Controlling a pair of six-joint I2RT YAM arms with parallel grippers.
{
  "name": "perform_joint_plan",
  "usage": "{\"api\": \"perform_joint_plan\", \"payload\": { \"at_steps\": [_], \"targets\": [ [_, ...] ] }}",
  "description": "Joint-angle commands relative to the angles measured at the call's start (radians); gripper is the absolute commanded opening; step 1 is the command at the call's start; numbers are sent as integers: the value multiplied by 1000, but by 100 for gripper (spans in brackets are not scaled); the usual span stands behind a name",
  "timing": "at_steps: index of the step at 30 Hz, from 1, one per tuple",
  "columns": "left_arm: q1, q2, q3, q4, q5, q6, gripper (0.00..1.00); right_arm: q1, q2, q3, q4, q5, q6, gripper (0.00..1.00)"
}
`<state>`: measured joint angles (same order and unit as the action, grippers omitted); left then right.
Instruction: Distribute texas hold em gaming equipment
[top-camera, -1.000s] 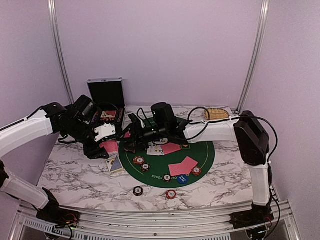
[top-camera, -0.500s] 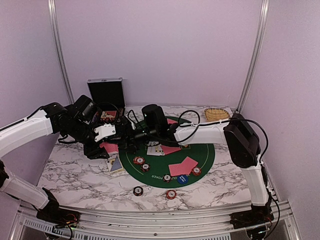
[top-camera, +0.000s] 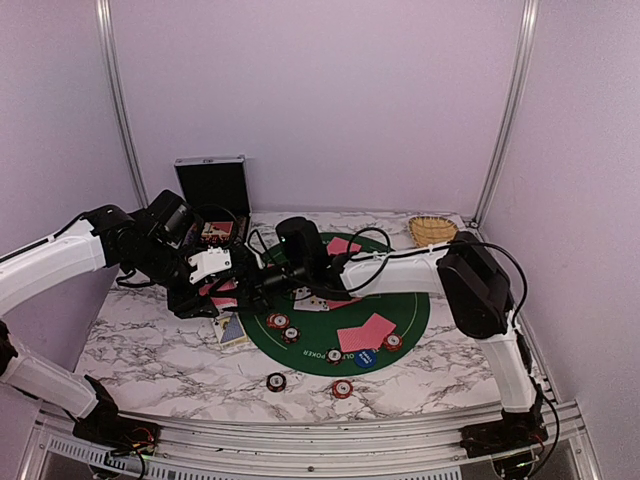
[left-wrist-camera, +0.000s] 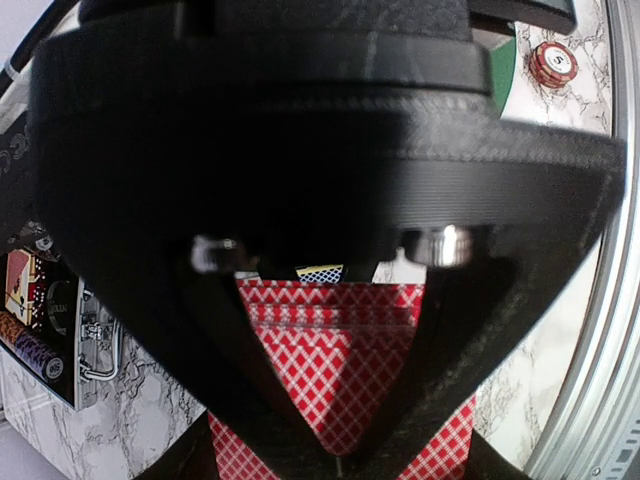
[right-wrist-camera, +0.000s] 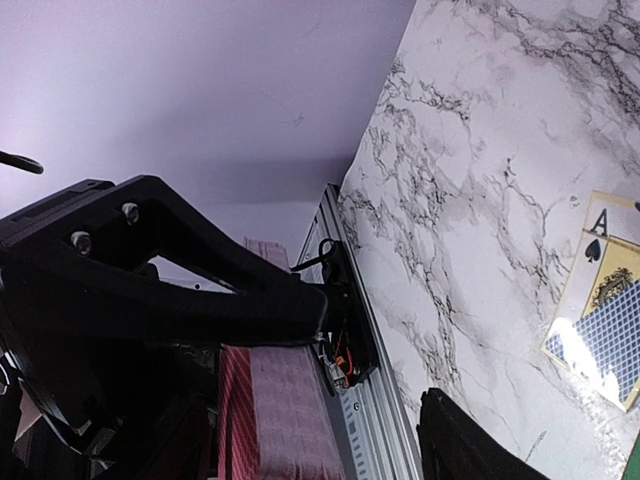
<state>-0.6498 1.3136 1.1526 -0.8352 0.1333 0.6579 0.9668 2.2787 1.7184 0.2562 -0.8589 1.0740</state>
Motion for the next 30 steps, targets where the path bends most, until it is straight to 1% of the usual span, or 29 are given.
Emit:
{"api": "perform_joint_plan", "payload": {
  "at_steps": [1,6,18,26,27,30],
  "targets": [
    [1,-17,24,7,18,0,0,10,28,38,19,-21,7,69],
    [1,-23,22,7,11,1,0,0,24,23,-35,-15,-29,66],
    [0,-21,27,7,12,2,0,-47,-68,-111,-42,-4,-59,58],
    [0,-22,27,7,7,2,0,-51,-89,-112,-35,-14,-55,52],
    [1,-22,27,7,6,2,0,-52,-91,-113,-35,-15,-56,50],
    [1,-21,26,7,3,2,0,-59,-102,-122,-38,-17,-54,38]
  ]
}}
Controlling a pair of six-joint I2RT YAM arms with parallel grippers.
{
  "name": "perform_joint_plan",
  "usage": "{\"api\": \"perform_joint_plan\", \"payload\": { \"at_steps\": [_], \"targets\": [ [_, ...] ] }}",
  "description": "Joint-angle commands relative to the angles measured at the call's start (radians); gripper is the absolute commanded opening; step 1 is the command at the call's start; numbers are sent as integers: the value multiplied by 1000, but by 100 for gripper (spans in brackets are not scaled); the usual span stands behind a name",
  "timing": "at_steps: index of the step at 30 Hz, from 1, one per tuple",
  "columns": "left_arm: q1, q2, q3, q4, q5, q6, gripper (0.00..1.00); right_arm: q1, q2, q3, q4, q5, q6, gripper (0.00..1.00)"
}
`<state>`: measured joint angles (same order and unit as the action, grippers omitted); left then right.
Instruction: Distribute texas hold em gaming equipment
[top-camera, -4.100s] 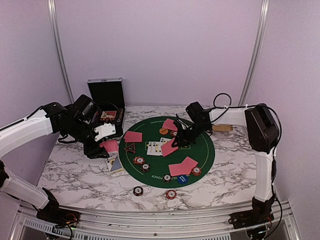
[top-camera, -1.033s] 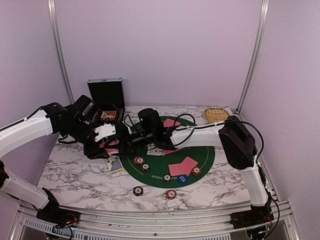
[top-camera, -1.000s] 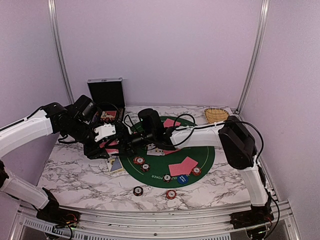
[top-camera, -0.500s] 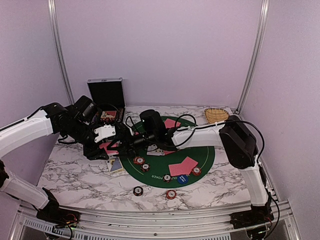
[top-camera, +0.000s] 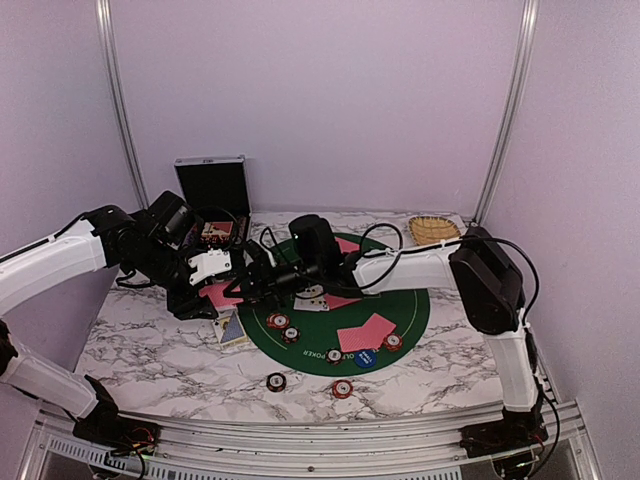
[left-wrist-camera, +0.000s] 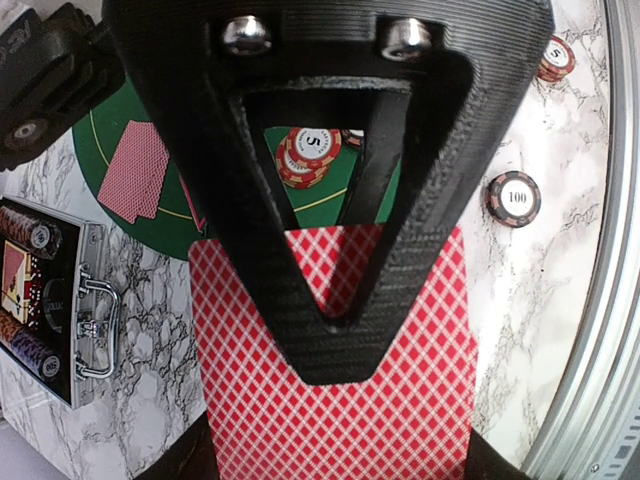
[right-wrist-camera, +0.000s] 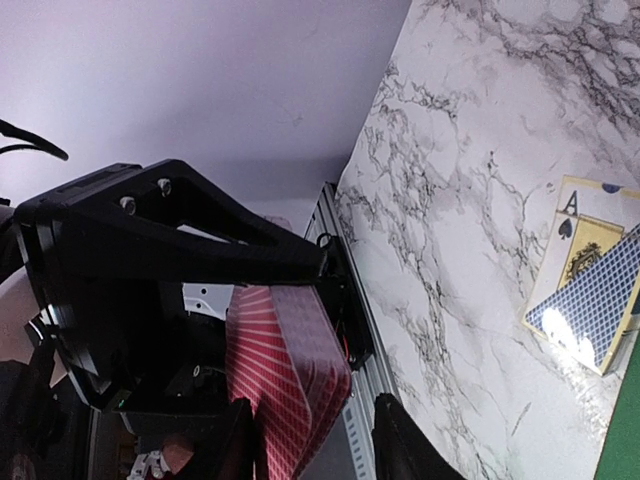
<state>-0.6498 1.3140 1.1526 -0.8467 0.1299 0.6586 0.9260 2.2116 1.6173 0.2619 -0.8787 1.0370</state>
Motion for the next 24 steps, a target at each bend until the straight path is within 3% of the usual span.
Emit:
{"api": "perform_joint_plan", "payload": {
  "at_steps": [1,14,24],
  "targets": [
    [0,-22,26,18,7,2,0,-21,-40,-24,-45,5,-18,34],
    [0,-21,16,18,6,3,0,-36,-102,-44,-67,6,-23,19],
    [0,-20,15,18,7,4,0,-33,-129,-122,177,-22,154,20]
  ]
}}
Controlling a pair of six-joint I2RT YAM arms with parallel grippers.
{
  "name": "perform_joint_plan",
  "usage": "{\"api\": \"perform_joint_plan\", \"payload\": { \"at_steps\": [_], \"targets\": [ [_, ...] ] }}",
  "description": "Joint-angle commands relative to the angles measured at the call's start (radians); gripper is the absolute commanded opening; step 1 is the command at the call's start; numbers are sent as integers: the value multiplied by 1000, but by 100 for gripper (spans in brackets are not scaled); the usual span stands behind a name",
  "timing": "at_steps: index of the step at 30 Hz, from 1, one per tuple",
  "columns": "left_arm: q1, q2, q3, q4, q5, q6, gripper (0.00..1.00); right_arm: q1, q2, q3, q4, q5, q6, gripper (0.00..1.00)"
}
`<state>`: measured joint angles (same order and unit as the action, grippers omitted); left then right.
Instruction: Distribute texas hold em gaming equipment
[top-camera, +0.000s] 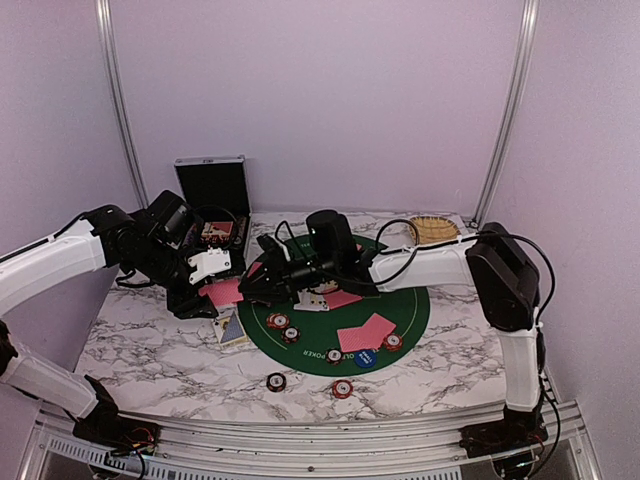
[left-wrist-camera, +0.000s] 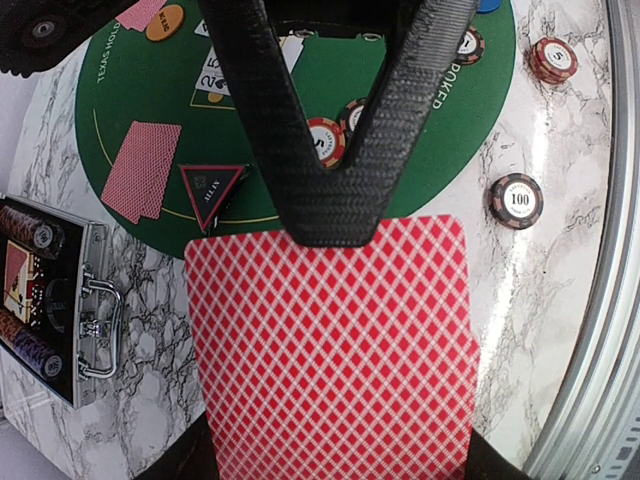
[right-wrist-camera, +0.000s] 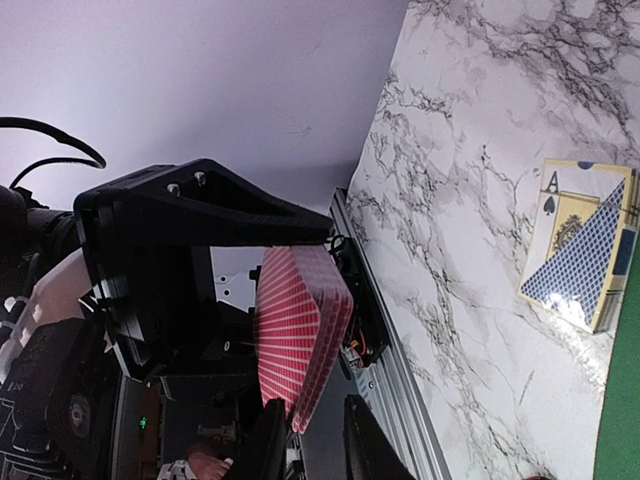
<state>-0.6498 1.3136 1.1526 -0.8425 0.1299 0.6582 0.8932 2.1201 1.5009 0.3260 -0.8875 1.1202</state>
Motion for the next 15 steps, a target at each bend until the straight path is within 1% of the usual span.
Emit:
{"api": "perform_joint_plan", "payload": {
  "at_steps": [1,7,15],
  "targets": [
    [2,-21,15,14,6,4,0,1,-37,-5,116,-15,75,21],
    [0,-21,7,14,1,6,0,8,-26,-14,180,-27,122,22],
    [1,-24,10,15,1,6,0,18,-9,-3,137,-32,96,22]
  ]
}}
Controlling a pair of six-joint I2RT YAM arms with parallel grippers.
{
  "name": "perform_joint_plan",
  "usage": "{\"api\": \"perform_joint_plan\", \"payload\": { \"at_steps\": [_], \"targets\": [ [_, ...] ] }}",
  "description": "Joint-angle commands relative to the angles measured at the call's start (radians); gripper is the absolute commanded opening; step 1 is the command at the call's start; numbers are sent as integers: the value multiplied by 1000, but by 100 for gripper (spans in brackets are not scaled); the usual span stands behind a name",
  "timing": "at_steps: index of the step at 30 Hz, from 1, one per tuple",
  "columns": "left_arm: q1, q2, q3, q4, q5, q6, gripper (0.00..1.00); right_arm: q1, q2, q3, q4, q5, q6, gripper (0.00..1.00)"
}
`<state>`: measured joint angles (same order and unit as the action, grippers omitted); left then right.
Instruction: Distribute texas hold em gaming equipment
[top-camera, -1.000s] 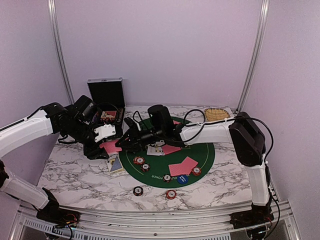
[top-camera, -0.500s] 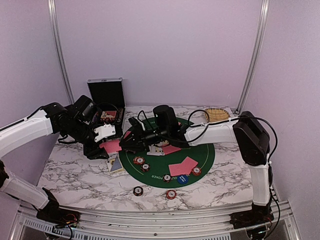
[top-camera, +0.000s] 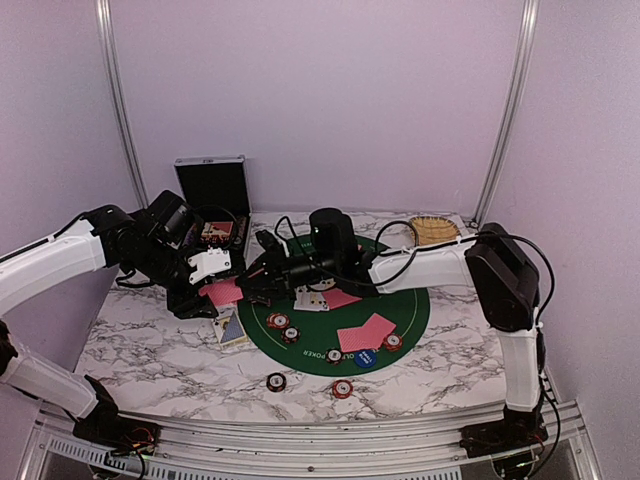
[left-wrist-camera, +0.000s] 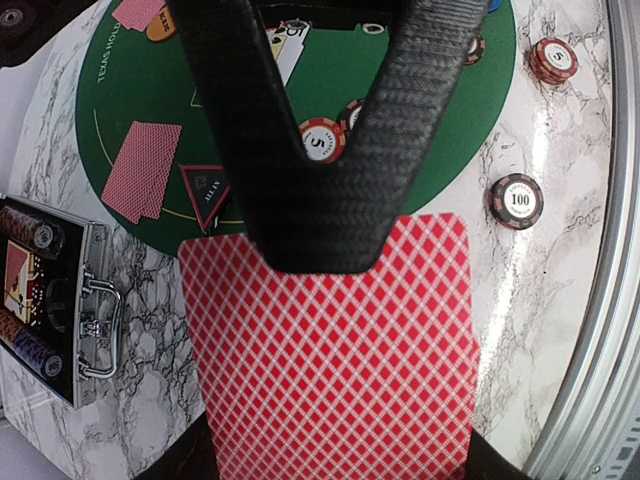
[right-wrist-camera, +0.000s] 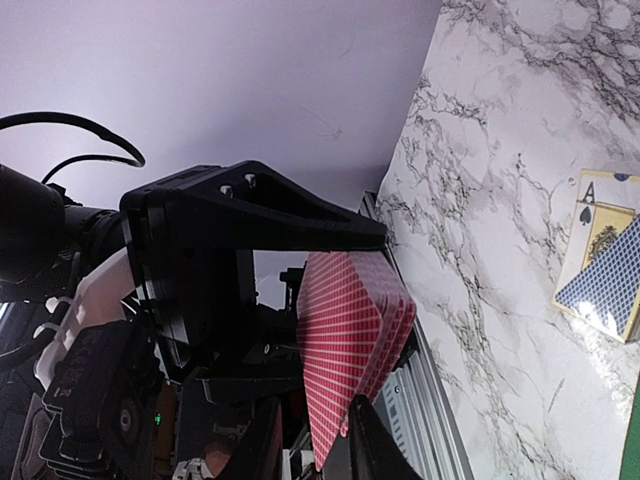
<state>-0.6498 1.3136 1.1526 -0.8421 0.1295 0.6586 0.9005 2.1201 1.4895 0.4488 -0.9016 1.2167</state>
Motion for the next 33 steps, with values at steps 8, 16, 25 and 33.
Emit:
{"api": "perform_joint_plan", "payload": {
  "at_steps": [8,16,25,33],
  "targets": [
    [1,-24,9,15,-1,7,0,14,0,20,18,-25,1,9],
    [0,-25,6,14,-5,6,0,-13,-44,-13,28,-27,-1,0],
    [1,-27,-6,15,-19,10,0,-97,-152,-151,34,-43,-22,0],
    [3,-23,-19,14,-36,13,0,-233,-287,-319,-75,-50,-139,0]
  ]
}}
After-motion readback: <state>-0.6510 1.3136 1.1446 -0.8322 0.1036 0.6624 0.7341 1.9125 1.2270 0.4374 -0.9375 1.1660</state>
